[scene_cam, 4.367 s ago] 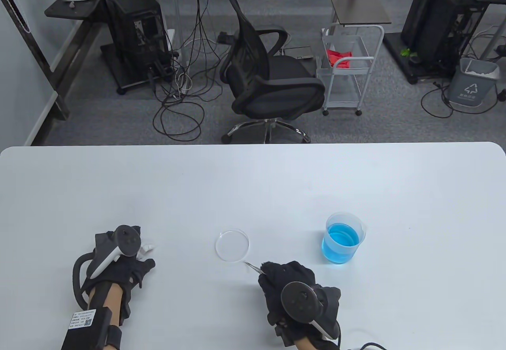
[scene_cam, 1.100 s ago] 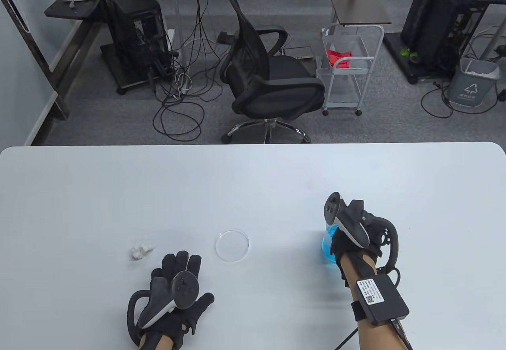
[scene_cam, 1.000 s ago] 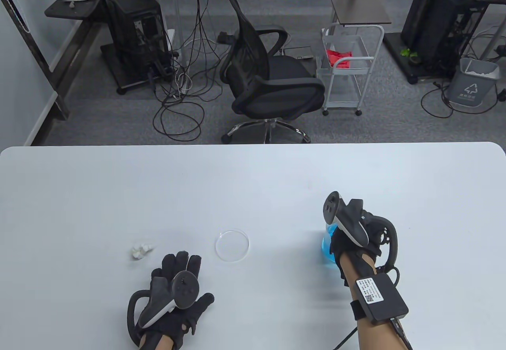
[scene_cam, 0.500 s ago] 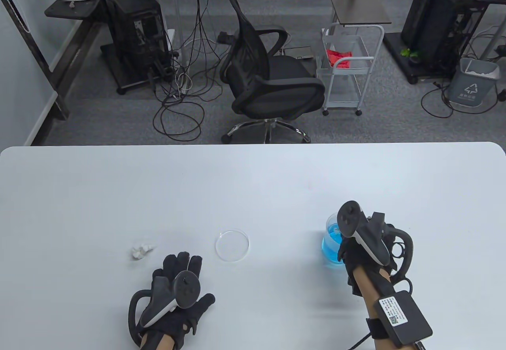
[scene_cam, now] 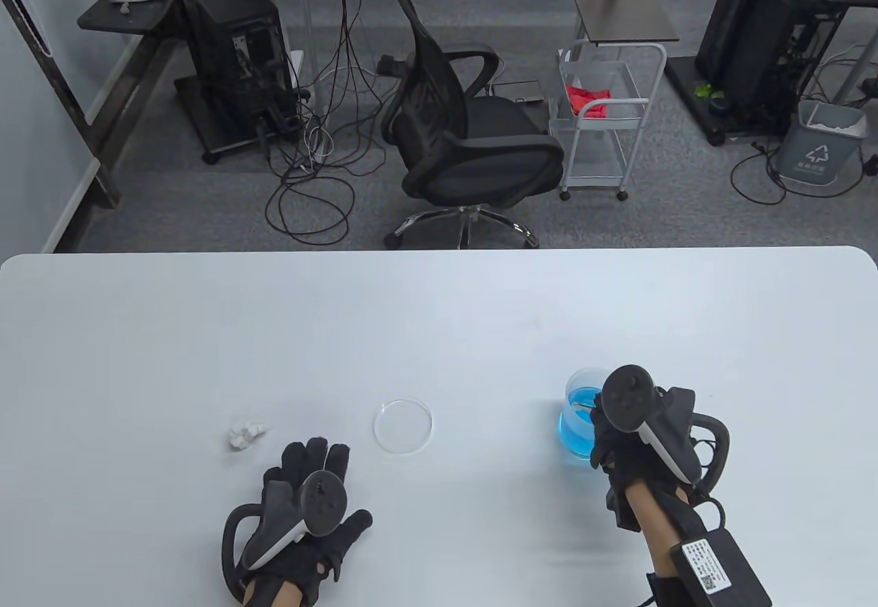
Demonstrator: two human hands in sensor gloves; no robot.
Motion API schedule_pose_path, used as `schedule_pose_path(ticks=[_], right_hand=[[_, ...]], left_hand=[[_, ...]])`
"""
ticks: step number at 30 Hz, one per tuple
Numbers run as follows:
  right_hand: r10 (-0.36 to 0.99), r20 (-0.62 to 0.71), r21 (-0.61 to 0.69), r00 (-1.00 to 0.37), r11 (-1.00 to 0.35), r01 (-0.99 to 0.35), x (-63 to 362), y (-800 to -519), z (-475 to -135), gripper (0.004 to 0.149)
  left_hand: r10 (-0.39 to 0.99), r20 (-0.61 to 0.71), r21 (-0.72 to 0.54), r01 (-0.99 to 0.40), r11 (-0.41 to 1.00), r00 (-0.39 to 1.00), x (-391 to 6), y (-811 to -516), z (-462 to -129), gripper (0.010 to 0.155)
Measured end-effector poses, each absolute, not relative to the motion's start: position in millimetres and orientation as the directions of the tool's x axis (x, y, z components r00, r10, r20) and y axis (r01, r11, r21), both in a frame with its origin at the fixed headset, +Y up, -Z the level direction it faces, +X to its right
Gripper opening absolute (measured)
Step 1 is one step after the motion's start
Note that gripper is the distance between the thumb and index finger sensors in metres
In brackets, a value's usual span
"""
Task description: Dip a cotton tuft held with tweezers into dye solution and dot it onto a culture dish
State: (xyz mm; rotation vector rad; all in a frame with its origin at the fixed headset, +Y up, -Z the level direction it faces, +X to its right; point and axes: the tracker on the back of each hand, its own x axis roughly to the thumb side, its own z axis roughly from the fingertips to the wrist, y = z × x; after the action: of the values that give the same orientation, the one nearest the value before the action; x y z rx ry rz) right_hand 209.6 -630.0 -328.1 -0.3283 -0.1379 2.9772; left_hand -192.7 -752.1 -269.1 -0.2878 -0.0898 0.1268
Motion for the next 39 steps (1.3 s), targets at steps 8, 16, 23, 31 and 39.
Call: schedule_pose_path(ticks=[8, 16, 23, 31, 39], right_hand=[[0.156, -0.222, -0.143, -0.963, -0.982, -0.126, 213.4, -627.3, -325.3, 0.032], [0.191, -0.222, -0.235, -0.956, -0.962, -0.137, 216.4, -616.6, -317.7, 0.032], [0.204, -0.167, -0.357, -0.965, -0.924, -0.134, 202.2, -599.2, -310.0, 0.032], [0.28, -0.016, -0.36, -0.96, -0.897, -0.256, 144.4, -601.8, -319.4, 0.032], [0.314, 0.071, -0.254, -0.947, -0.912, -0.321, 75.6, -642.3, -337.8, 0.032]], left_hand=[[0.139, 0.07, -0.284, -0.114, 0.952, 0.988, -192.7, -752.6, -269.3, 0.095], [0.131, 0.072, -0.267, -0.107, 0.958, 0.989, -194.6, -747.2, -275.2, 0.097], [0.187, 0.064, -0.266, -0.164, 0.95, 0.98, -190.5, -732.2, -303.4, 0.104], [0.233, 0.083, -0.324, -0.195, 0.926, 0.969, -164.4, -735.1, -348.4, 0.108], [0.292, 0.056, -0.427, -0.241, 0.871, 0.955, -155.0, -766.5, -384.2, 0.108]])
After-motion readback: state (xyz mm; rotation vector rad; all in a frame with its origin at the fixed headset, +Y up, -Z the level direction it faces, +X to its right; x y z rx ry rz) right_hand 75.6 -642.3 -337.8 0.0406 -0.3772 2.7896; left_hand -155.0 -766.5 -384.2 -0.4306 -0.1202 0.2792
